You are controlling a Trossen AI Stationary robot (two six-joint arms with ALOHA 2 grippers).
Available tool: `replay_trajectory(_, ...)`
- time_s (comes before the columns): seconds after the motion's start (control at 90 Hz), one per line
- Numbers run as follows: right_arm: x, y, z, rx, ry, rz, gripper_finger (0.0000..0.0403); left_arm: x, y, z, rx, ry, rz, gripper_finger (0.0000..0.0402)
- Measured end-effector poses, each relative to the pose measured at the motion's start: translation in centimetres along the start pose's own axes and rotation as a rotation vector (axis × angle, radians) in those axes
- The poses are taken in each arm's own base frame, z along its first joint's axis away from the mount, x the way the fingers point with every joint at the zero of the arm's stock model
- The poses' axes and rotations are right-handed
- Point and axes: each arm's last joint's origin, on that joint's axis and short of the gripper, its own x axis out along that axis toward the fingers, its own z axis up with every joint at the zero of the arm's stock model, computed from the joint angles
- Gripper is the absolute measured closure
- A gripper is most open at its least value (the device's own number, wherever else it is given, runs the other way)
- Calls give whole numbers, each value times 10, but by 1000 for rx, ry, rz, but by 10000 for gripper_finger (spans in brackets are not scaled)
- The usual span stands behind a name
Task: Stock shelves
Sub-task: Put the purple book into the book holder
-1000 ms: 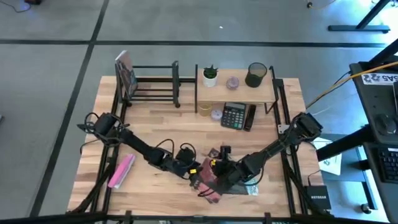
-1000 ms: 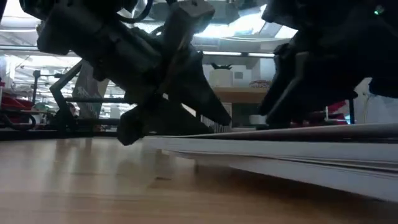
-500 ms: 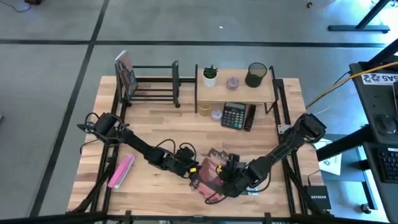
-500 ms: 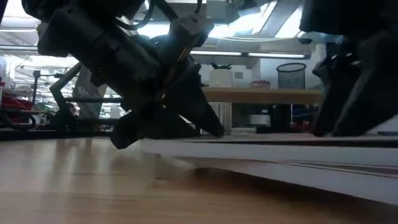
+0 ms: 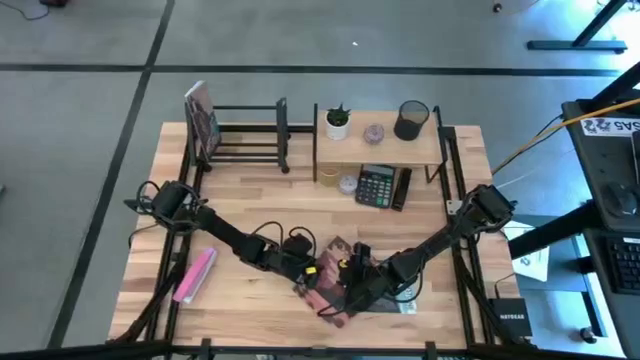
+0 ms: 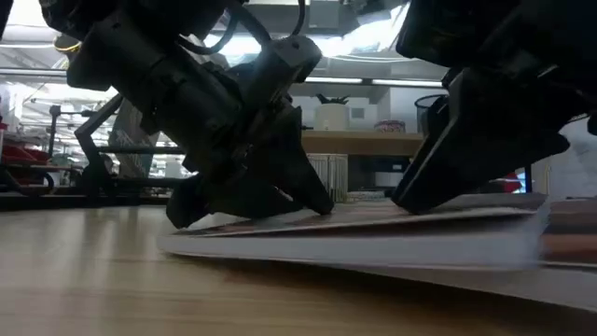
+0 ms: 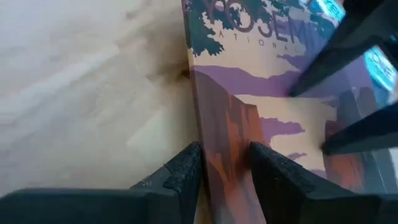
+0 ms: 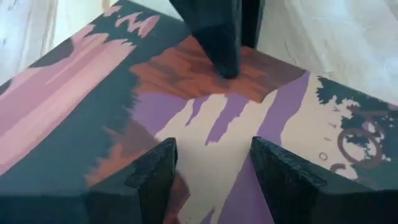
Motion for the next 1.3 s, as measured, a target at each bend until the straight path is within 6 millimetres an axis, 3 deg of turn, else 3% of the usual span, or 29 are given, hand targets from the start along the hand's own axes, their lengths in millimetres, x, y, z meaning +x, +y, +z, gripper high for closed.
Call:
replay_trajectory(0.356,5,-9,-9,7,-100,-88,205,0,-6,0,15,42,-86,321)
replay_trajectory(0.444,-8,-4,-3,-32,-118,-96,205,0,-5,0,5,28,-62,322)
replay_trajectory(0.556,-38,9,13,-43,-168,-45,205,-1,-5,0,-5,26,-49,322)
replay_trajectory(0.689,-52,13,3,-32,-76,-29,205,-1,-4,0,-5,21,-44,322)
replay_trajectory(0.767,-51,8,-4,36,-9,-57,205,0,-4,0,-7,14,-36,322)
replay_trajectory(0.9,-32,2,-26,99,52,-122,205,0,-3,0,-9,-1,-25,322)
replay_trajectory(1.133,2,-5,-23,135,4,-103,205,-1,-1,-1,-3,-5,-9,320)
replay_trajectory(1.3,10,-10,-12,114,-56,-94,205,-1,-4,0,-14,-11,-36,319)
